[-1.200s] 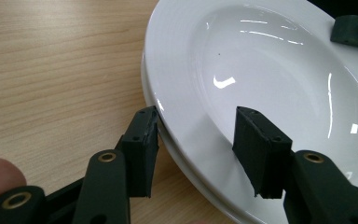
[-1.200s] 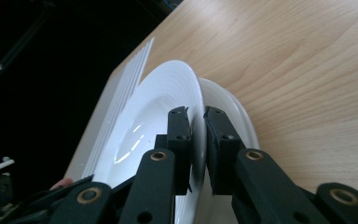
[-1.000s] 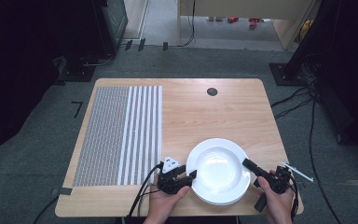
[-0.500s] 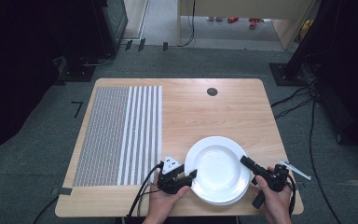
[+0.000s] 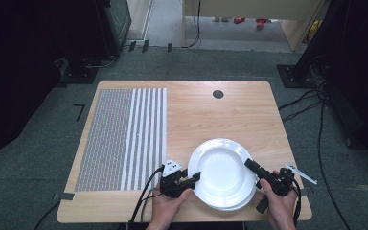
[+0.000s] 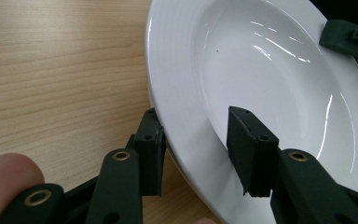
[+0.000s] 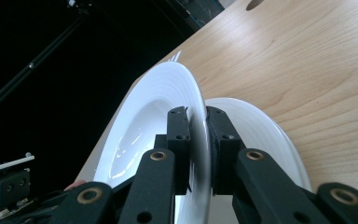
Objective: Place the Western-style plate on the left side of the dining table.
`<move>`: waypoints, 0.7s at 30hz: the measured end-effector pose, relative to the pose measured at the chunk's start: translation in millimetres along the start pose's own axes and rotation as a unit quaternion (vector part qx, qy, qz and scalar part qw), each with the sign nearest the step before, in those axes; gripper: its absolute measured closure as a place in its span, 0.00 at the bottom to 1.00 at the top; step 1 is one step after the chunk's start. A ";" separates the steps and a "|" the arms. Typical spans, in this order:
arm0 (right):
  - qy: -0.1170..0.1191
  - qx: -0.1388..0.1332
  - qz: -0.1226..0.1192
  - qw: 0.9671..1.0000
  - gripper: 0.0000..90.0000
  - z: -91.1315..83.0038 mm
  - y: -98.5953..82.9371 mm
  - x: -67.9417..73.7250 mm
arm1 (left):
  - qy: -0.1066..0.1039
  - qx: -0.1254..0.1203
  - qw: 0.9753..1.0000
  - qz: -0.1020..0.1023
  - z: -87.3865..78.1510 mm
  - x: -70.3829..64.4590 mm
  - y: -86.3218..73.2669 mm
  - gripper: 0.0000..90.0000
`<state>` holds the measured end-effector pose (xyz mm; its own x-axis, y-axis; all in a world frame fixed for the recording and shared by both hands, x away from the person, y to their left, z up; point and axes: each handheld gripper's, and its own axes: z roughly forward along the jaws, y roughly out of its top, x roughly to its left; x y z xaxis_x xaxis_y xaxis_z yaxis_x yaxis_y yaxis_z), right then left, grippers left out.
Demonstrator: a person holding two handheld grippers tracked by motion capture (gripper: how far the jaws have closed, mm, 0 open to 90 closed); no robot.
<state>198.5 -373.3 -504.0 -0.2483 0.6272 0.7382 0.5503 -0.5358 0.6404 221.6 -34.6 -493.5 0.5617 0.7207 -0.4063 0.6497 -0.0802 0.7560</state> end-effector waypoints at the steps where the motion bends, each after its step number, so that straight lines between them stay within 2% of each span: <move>1: 0.004 -0.001 0.003 1.000 0.92 -0.2 -0.2 1.5 | 0.005 -0.003 1.000 -0.001 -1.1 -0.4 0.6 0.66; 5: 0.007 -0.004 0.001 1.000 0.92 0.5 -0.4 4.9 | 0.006 -0.007 1.000 -0.009 -3.0 0.7 2.1 0.68; 14: 0.013 -0.012 0.006 1.000 0.91 4.8 4.0 13.8 | -0.015 -0.020 0.999 -0.030 -15.0 5.6 12.4 0.71; 21: 0.020 -0.013 0.002 1.000 0.91 18.3 8.3 28.2 | -0.015 -0.028 0.999 -0.042 -27.3 17.3 20.9 0.72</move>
<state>210.6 -349.7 -481.8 -0.2777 0.6029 0.7479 0.5307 -0.5527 0.6425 230.9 -5.0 -470.7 0.5227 0.7016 -0.4843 0.6661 0.0185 0.7457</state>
